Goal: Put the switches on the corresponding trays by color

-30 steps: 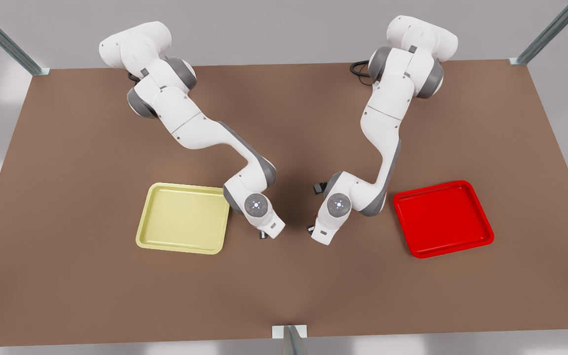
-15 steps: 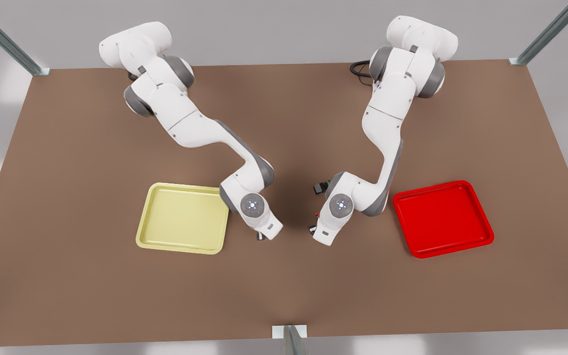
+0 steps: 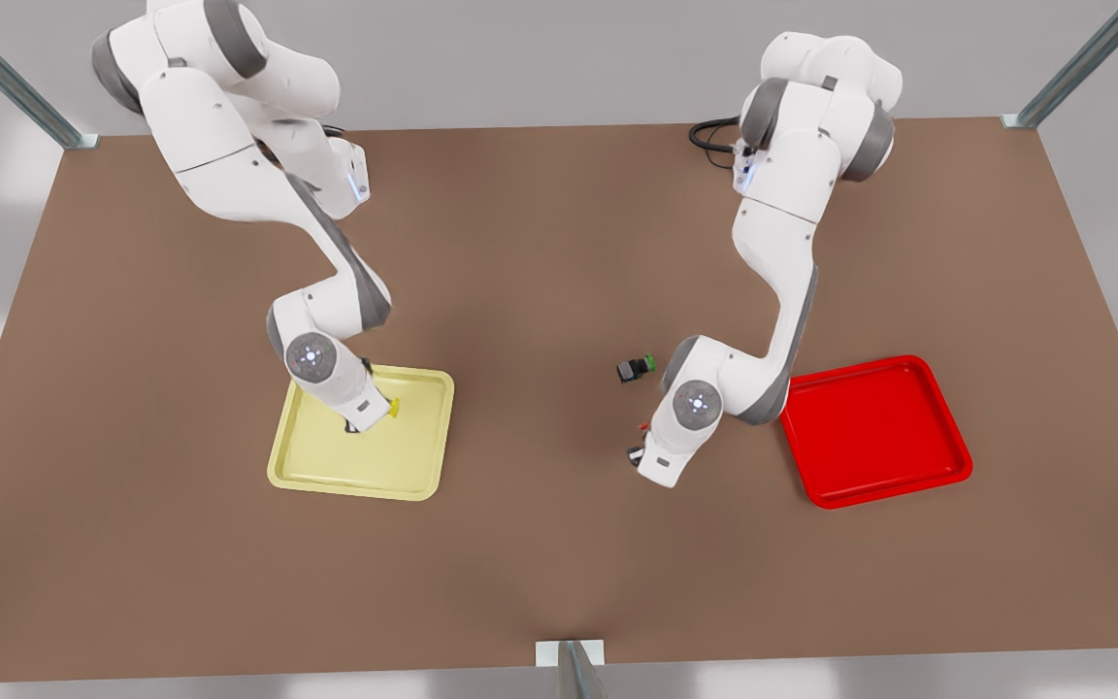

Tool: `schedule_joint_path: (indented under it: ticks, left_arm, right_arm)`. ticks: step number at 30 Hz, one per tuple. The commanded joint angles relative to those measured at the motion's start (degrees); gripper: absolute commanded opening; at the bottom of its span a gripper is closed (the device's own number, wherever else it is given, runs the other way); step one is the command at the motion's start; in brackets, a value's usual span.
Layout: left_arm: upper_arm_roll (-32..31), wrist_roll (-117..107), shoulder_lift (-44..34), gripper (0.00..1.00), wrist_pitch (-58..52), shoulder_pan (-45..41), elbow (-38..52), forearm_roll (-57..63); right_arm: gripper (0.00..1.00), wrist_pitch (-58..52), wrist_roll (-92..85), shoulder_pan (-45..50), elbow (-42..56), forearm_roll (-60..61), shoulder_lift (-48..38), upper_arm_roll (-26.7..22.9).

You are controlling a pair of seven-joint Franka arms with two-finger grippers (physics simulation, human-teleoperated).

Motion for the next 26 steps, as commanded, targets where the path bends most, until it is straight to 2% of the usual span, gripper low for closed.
schedule_joint_path:
  ticks: [1,2,3,6,8,10,11,12,15,17,19,20,21,23,26]
  left_arm:
    - [0.00,2.27,-0.99,0.50,-1.34,0.83,-0.80,-0.99]
    - [0.00,7.63,-3.54,0.50,-3.63,3.72,-3.34,-0.73]
    - [0.09,13.52,-6.71,0.50,-3.89,7.33,-8.00,-0.64]
    - [0.26,26.44,-11.28,0.50,-9.26,18.49,-13.37,0.76]
    - [0.26,31.37,-10.14,0.50,-9.17,23.85,-13.37,3.84]
    - [0.35,32.25,-8.82,0.51,-8.64,25.18,-13.37,3.93]
    - [0.44,34.18,-8.03,0.56,-8.99,26.49,-13.46,4.02]
    - [0.44,36.47,-7.41,1.00,-9.17,27.64,-13.46,3.93]
    - [0.53,36.29,-7.41,1.00,-9.08,27.64,-13.37,3.93]
    - [0.53,36.12,-7.41,1.00,-9.08,27.55,-13.28,3.93]
    - [0.70,36.29,-9.43,1.00,-9.52,27.55,-12.14,4.02]
    - [0.61,37.69,-14.87,1.00,-20.38,27.11,-7.58,6.47]
    - [0.35,40.06,-18.29,1.00,-25.93,25.89,-5.38,8.41]
    - [0.09,40.78,-27.89,1.00,-29.65,22.54,-4.67,7.71]
    - [0.09,41.13,-30.70,1.00,-35.71,22.36,-4.67,6.66]
  right_arm:
    - [0.86,0.92,-0.10,-0.42,-0.44,0.00,0.20,0.01]
    - [1.00,2.07,-0.28,-0.51,-0.27,0.00,1.08,0.01]
    - [1.00,3.30,-0.45,-1.04,0.08,-0.62,2.05,0.01]
    - [1.00,3.74,-0.45,-1.30,0.87,-1.58,2.75,0.01]
    - [1.00,-3.64,0.51,-1.30,7.02,-1.32,1.61,-0.61]
    - [1.00,-19.80,13.77,-0.25,17.56,-1.06,0.90,-1.22]
    - [1.00,-28.33,25.55,1.42,25.91,-0.97,0.99,-2.72]
    - [1.00,-33.43,37.41,3.97,34.88,-0.97,1.34,-4.74]
    - [1.00,-52.50,65.28,4.06,47.63,-0.44,-1.20,-5.09]
    - [1.00,-56.72,77.29,3.35,47.81,5.27,-5.16,-8.52]
    - [1.00,-55.24,78.48,1.78,45.18,6.93,-7.53,-8.78]
    - [1.00,-52.42,76.54,0.63,41.22,8.35,-9.64,-8.70]
    - [1.00,-52.33,76.45,0.72,41.04,8.35,-9.73,-9.39]
    - [1.00,-51.02,72.59,0.89,39.63,8.79,-10.35,-9.93]
    - [1.00,-51.19,69.60,0.72,39.55,10.02,-10.61,-9.40]
